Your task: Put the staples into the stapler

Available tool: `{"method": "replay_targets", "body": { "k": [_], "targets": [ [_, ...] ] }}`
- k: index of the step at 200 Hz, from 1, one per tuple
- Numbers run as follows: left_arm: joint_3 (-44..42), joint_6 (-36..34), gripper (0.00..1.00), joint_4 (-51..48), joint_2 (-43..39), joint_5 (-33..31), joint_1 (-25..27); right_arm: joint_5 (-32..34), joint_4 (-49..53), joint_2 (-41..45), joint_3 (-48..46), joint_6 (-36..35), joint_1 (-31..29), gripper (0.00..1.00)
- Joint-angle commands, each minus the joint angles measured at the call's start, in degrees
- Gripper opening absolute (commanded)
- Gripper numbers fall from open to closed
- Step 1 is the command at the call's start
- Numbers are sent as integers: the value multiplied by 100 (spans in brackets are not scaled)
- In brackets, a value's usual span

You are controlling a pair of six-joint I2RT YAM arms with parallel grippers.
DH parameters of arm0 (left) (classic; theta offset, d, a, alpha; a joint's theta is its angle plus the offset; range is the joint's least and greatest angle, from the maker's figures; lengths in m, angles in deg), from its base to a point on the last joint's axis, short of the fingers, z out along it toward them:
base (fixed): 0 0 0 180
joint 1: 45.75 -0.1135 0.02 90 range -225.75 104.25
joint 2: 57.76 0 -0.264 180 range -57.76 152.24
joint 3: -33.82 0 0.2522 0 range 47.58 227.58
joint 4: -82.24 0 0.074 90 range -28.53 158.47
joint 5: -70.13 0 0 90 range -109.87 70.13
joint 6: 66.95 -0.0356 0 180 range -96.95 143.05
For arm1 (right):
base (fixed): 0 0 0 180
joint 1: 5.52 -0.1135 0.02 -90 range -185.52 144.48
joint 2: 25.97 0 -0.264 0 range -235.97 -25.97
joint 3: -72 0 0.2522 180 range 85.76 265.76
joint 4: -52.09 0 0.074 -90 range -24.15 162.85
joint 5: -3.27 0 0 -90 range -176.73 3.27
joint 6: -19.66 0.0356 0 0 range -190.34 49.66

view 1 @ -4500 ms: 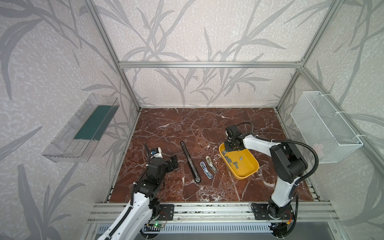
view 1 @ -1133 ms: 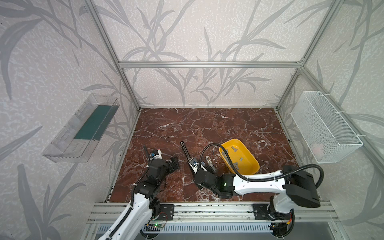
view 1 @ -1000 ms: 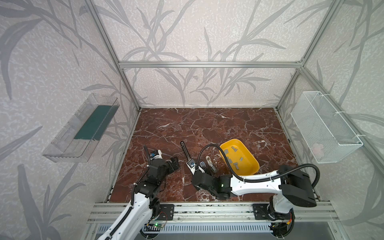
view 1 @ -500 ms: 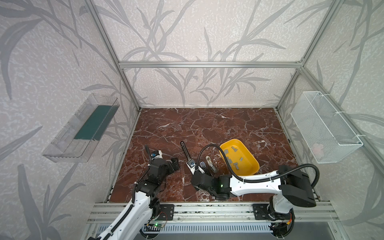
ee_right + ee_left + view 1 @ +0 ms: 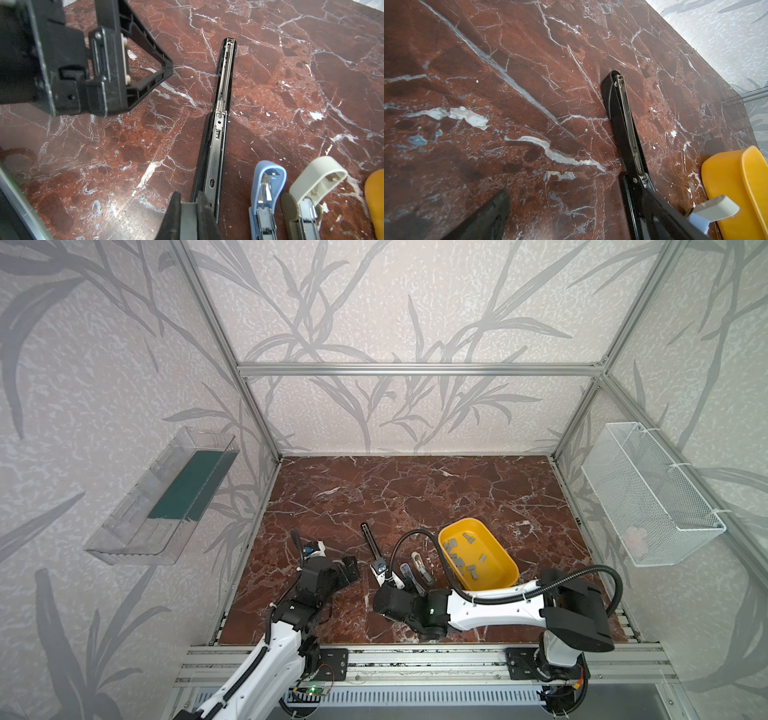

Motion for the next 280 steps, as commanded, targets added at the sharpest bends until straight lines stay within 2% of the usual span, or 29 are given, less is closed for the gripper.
{"method": "replay_targets", "body": {
  "k": [1, 14, 93, 280],
  "targets": [
    [92, 86, 99, -16, -50, -4, -5, -150, -208, -130, 57, -424, -45, 14],
    [88, 91, 99, -14, -49, -6, -1, -166, -187, -166, 87, -594, -31, 14],
    [92, 86, 99, -5, -50, 22, -5, 67, 163, -251, 163, -339, 145, 13],
    [81, 95, 99, 14, -50, 49, -5, -433, -275, -184, -160, -790, 494, 12]
  ]
}}
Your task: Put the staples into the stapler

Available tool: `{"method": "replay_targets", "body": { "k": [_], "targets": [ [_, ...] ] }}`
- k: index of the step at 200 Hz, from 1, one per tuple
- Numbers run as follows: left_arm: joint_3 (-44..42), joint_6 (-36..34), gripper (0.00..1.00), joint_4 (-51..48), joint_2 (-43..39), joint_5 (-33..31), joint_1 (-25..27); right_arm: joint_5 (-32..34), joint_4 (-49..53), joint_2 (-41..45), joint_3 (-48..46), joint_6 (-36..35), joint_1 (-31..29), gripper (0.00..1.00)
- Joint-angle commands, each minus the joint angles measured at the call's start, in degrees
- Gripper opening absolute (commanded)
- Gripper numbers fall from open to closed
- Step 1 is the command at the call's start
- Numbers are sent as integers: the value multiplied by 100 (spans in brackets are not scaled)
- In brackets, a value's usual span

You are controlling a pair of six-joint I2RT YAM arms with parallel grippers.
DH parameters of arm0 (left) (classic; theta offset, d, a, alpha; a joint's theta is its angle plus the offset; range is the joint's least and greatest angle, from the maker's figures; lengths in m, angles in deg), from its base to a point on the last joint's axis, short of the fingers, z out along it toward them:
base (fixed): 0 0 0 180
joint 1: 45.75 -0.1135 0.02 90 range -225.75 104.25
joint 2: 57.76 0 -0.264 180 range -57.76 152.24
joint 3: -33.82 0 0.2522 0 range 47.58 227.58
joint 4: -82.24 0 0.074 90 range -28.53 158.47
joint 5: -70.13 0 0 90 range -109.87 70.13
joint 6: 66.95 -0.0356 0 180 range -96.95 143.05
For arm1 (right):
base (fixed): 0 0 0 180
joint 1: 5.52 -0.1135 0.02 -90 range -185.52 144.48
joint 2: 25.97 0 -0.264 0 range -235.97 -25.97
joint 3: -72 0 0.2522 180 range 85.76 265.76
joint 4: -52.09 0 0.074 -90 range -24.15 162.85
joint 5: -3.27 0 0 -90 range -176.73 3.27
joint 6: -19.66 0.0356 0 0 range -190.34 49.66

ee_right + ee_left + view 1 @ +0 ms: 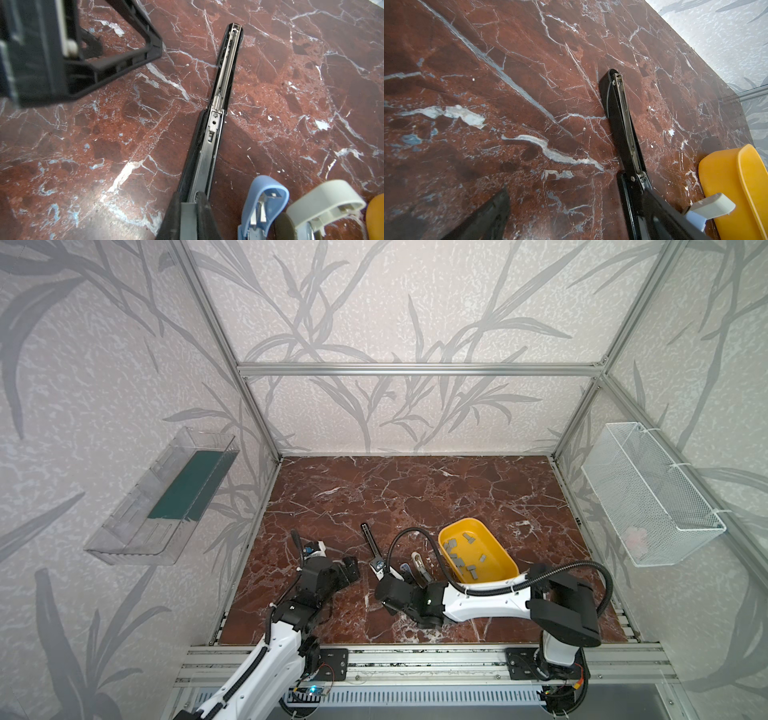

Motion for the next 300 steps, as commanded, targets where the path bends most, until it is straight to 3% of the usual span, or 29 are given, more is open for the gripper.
{"method": "replay_targets", "body": {
  "k": [1, 225, 300],
  "targets": [
    [84, 73, 99, 16, -50, -19, -5, -5, -96, 93, -77, -56, 41, 12],
    [82, 73, 99, 16, -50, -29, 0, 23, 720, 109, -34, 907, 26, 7],
    [86, 73, 99, 21, -32, -28, -5, 242, 1174, 71, -38, 1191, -278, 7]
  ]
}}
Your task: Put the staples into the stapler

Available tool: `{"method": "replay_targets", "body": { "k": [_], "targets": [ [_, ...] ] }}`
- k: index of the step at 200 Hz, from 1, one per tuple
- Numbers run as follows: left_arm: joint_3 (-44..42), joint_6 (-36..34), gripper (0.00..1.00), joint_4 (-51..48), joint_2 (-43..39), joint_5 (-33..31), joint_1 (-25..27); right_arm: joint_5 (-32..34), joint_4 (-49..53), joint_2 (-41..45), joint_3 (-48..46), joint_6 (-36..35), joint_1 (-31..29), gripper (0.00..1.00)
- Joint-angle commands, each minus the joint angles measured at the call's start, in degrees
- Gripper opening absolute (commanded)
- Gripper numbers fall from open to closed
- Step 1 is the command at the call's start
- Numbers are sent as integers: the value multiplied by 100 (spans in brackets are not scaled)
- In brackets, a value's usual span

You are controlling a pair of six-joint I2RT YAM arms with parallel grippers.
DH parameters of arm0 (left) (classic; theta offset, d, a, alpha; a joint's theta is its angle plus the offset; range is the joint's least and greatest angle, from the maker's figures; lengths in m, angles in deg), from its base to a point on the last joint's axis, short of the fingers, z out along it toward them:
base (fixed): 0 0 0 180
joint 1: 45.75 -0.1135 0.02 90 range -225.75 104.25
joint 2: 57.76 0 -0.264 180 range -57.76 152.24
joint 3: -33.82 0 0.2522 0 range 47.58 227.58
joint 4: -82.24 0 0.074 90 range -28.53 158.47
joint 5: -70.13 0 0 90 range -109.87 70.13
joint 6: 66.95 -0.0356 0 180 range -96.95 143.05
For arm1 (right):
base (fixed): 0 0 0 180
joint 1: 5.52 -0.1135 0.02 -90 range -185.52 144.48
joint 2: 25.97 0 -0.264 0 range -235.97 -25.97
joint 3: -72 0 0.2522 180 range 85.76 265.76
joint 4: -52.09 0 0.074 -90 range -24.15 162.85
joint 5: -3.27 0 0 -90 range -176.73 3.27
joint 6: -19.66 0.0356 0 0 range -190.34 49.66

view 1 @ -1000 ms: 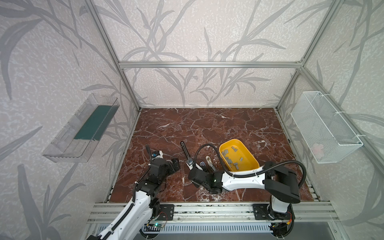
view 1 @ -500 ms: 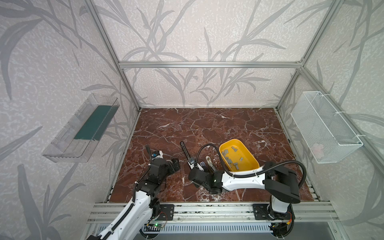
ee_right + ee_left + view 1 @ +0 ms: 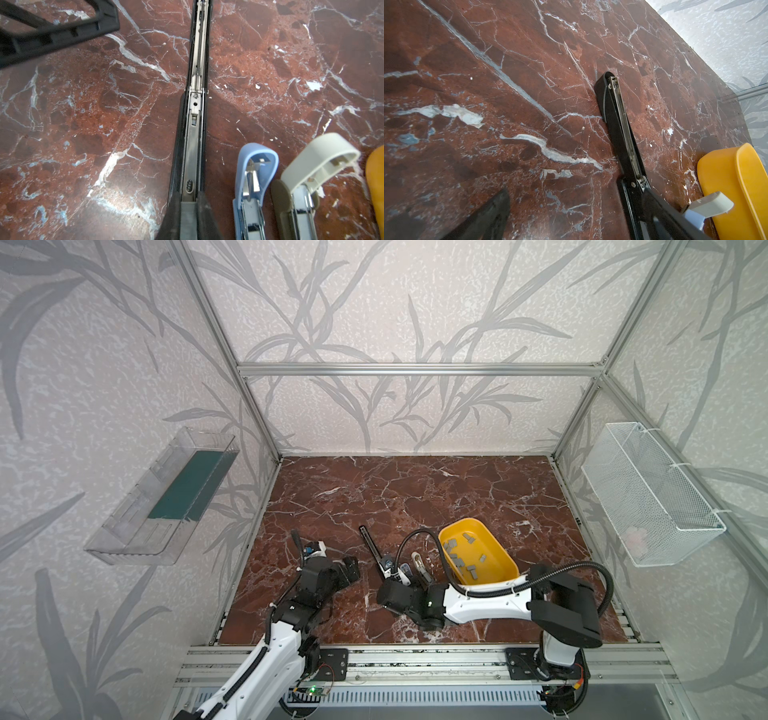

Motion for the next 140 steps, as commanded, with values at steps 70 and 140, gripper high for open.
{"method": "replay_targets", "body": {
  "k": [70, 140],
  "targets": [
    [86, 69, 99, 24, -37, -51, 1, 98, 694, 166, -166, 344, -258, 9],
    [86, 78, 99, 15, -48, -40, -1, 146, 851, 385, -230, 298, -374, 16]
  ]
}}
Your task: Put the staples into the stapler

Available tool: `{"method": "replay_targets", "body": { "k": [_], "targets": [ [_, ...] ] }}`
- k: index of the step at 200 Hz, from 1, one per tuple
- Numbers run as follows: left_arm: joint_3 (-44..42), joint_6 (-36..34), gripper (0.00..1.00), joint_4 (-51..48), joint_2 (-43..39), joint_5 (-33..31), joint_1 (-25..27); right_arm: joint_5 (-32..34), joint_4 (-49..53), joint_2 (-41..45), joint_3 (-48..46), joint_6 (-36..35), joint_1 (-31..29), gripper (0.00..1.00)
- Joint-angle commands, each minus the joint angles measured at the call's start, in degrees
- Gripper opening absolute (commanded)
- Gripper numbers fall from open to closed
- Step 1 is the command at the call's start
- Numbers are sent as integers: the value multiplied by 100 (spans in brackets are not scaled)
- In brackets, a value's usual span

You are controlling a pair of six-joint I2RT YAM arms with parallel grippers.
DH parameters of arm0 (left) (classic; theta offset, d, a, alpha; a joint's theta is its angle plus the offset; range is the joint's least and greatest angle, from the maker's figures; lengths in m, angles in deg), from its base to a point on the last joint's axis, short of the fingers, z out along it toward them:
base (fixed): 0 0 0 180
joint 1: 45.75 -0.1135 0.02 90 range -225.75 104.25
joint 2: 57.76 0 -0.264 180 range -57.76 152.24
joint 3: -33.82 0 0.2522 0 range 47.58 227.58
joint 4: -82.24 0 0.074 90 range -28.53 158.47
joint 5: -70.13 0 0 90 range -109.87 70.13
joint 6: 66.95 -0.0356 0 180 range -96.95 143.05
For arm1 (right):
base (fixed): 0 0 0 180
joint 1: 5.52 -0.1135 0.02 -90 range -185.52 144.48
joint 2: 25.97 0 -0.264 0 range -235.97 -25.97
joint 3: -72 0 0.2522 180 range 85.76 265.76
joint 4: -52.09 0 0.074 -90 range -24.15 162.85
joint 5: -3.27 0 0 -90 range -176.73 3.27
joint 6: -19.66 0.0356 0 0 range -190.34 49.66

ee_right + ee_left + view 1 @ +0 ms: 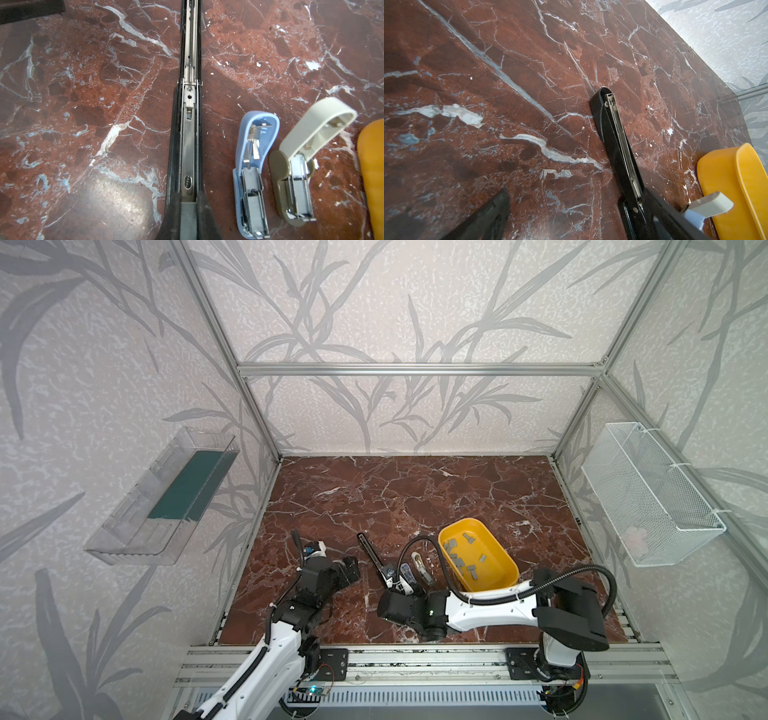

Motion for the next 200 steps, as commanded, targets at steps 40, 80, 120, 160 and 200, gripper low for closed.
{"method": "replay_targets", "body": {
  "k": [40, 80, 120, 160, 200],
  "targets": [
    [81, 73, 99, 13, -49, -39, -5, 47, 374, 355, -223, -98, -124, 24],
    [86, 74, 99, 19, -50, -39, -4, 118, 294, 636, -297, -199, -149, 38],
    [171, 91, 99, -107, -131, -51, -1, 198, 168, 1012, -466, -248, -154, 54],
    [117, 438, 99, -30, -878, -7, 3, -143, -1103, 1372, -1371, -684, -166, 69],
    [273, -50, 99, 187, -1840, 1555, -23, -292, -2144, 1655, -2209, -986, -230, 78]
  ]
}}
